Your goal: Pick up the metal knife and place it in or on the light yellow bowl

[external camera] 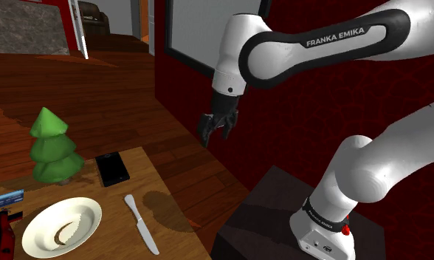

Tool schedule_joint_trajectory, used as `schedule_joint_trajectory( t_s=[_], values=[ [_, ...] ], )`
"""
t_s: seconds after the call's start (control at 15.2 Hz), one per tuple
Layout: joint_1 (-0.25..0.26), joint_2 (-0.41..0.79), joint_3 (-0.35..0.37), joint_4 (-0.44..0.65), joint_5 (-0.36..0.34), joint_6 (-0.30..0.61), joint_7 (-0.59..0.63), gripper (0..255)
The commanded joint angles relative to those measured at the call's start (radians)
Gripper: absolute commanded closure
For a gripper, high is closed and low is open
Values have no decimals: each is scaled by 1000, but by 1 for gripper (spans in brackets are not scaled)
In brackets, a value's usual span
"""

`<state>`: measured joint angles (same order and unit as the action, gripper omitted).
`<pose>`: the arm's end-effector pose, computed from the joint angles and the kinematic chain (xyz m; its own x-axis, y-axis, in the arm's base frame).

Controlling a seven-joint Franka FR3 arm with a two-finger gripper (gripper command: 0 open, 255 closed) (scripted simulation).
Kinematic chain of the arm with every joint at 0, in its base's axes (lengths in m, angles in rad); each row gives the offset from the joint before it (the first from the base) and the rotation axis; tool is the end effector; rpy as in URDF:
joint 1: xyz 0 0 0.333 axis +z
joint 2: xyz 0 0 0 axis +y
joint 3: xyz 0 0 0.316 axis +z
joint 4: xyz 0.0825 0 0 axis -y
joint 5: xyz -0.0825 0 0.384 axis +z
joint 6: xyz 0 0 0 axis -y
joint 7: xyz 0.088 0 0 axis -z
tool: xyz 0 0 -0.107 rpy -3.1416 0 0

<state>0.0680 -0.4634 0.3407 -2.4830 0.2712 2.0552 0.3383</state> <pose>0.3697 0.1794 0.4453 0.9962 -0.0857 -0.0156 -0.0868 -0.9920 -0.0921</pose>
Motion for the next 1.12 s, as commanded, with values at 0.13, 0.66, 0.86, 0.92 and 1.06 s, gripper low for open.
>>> schedule_joint_trajectory(
  t_s=[0.13, 0.66, 0.86, 0.92, 1.06],
  values=[
    [3, 130, 76, 29, -7, 100, 90, 0],
    [7, 454, 198, 148, -144, 278, 326, 0],
    [31, 588, 209, 214, -237, 323, 433, 0],
    [44, 632, 206, 239, -268, 334, 468, 0],
    [77, 720, 194, 293, -329, 351, 533, 0]
  ],
)
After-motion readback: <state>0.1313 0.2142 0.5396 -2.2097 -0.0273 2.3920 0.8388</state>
